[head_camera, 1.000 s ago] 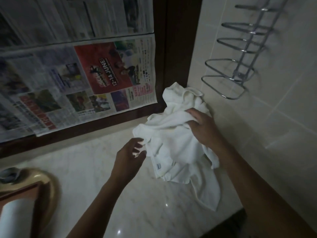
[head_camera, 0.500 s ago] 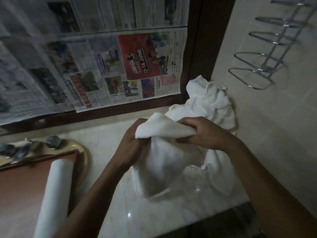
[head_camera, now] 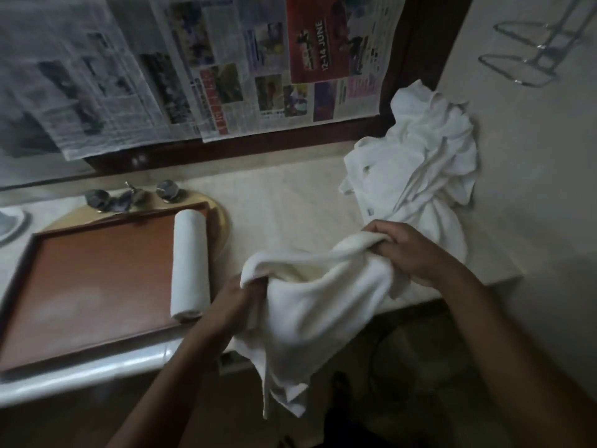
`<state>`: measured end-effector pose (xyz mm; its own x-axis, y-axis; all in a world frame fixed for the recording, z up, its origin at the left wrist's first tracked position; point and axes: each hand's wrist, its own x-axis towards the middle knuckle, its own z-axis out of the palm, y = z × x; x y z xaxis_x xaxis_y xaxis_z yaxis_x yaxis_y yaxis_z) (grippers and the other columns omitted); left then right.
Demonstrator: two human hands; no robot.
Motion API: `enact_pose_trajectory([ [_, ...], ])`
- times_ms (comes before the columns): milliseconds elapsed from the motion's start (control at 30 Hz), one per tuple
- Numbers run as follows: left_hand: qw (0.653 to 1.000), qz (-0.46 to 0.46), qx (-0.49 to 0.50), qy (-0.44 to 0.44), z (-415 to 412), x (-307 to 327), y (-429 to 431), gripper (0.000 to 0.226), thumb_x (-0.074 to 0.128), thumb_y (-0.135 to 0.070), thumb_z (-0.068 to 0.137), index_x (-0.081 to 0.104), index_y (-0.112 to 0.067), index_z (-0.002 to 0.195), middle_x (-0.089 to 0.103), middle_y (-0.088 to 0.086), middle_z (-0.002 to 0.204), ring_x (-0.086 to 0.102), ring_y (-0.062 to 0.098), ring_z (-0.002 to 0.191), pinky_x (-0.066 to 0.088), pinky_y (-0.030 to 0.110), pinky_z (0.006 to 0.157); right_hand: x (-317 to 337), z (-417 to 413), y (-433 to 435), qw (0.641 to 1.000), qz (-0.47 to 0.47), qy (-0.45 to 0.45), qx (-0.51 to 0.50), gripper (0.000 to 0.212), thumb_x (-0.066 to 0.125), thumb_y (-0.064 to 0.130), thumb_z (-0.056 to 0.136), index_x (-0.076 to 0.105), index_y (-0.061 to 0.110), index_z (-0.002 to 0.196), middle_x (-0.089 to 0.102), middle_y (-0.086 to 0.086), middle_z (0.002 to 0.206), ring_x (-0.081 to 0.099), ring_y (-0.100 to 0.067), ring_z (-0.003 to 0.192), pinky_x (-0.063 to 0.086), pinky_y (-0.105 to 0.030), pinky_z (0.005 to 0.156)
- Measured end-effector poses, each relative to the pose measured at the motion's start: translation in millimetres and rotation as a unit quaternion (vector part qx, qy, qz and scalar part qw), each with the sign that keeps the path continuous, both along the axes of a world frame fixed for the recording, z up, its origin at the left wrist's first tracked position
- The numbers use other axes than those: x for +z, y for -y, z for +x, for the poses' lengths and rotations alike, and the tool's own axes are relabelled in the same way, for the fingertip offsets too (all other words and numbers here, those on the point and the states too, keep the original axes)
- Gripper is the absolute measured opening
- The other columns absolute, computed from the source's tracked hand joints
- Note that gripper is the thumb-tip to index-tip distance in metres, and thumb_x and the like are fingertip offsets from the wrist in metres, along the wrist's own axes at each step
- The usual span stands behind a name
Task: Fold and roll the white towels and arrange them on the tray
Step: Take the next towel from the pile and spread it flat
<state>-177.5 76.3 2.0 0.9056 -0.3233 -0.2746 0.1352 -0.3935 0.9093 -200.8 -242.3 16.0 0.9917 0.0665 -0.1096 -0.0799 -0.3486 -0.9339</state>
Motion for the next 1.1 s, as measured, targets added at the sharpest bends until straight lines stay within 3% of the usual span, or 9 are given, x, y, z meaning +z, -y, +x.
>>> enact_pose_trajectory([
  [67,0.987,0.092,-0.126,-0.031,-12,-17,-27,0.014,0.063,-0.039,0.101,0.063,-0.036,0.114,0.065,-0.013,0.109,0.064,0.013,0.112,0.051,0.036,0.099,15,-7,-28,1.0,0.01,0.009,-0.008,0.014,0.06,0.018,0.088,0.071,0.013,0.095,0.071,-0.003,0.089,0.065,-0.012,0.087,0.049,-0.033,0.08],
  [133,0.965,0.138,-0.224,0.006,-24,-32,-39,0.058,0.076,-0.053,0.085,0.055,-0.037,0.137,0.065,-0.011,0.126,0.063,0.009,0.119,0.053,0.041,0.102,28,-11,-57,0.999,-0.027,0.008,0.027,0.017,0.06,0.023,0.085,0.073,0.018,0.095,0.074,-0.001,0.093,0.068,-0.012,0.091,0.051,-0.034,0.083],
  [200,0.972,0.122,-0.188,0.062,-35,-27,-34,0.078,0.081,-0.053,0.078,0.041,-0.04,0.145,0.06,-0.013,0.129,0.058,0.003,0.12,0.052,0.033,0.1,35,-17,-91,0.988,-0.125,0.002,0.093,0.016,0.063,0.029,0.083,0.075,0.027,0.093,0.074,0.009,0.095,0.069,-0.007,0.094,0.054,-0.033,0.086],
  [367,0.955,0.1,-0.121,0.251,-30,-2,-21,0.014,0.068,-0.033,0.088,0.06,-0.026,0.097,0.065,-0.009,0.084,0.064,0.006,0.079,0.054,0.038,0.067,35,-22,-135,0.965,-0.234,0.0,0.123,0.011,0.075,0.036,0.083,0.072,0.036,0.094,0.071,0.016,0.09,0.065,-0.001,0.086,0.054,-0.03,0.077],
  [500,0.958,0.124,-0.08,0.245,-26,0,-46,0.01,0.062,-0.014,0.094,0.057,-0.022,0.088,0.062,-0.006,0.078,0.059,0.005,0.07,0.045,0.027,0.059,34,-21,-108,0.912,-0.371,-0.071,0.162,0.026,0.084,0.042,0.075,0.067,0.022,0.077,0.067,0.007,0.076,0.065,-0.016,0.072,0.051,-0.036,0.066],
  [733,0.971,0.093,-0.076,0.207,-37,-1,-52,0.018,0.063,-0.029,0.088,0.061,-0.019,0.103,0.067,-0.004,0.089,0.066,0.008,0.079,0.054,0.023,0.064,26,-23,-118,0.989,-0.118,0.031,0.081,0.017,0.065,0.041,0.096,0.067,0.024,0.097,0.071,0.001,0.088,0.068,-0.021,0.082,0.056,-0.048,0.08],
  [867,0.973,-0.015,-0.047,0.224,-30,19,-39,0.027,0.057,-0.039,0.099,0.066,-0.014,0.1,0.067,0.005,0.089,0.067,0.024,0.082,0.059,0.051,0.07,33,-15,-152,0.978,-0.16,0.111,0.07,0.014,0.059,0.041,0.102,0.061,0.028,0.096,0.068,0.005,0.083,0.064,-0.011,0.075,0.052,-0.039,0.07],
  [1000,0.98,-0.111,0.023,0.166,-26,35,-43,0.026,0.051,-0.031,0.107,0.067,-0.014,0.096,0.067,0.0,0.084,0.064,0.017,0.077,0.054,0.034,0.063,42,-14,-150,0.989,-0.08,0.082,0.098,0.019,0.069,0.049,0.094,0.064,0.033,0.102,0.068,0.01,0.088,0.065,-0.003,0.077,0.052,-0.027,0.068],
  [1100,0.974,-0.169,0.12,0.097,-22,41,-54,0.03,0.05,-0.039,0.107,0.073,-0.02,0.101,0.07,0.0,0.09,0.064,0.016,0.085,0.052,0.032,0.072,33,-21,-142,0.963,-0.201,0.026,0.179,0.024,0.08,0.053,0.083,0.066,0.034,0.089,0.067,0.012,0.082,0.062,0.001,0.071,0.046,-0.02,0.063],
])
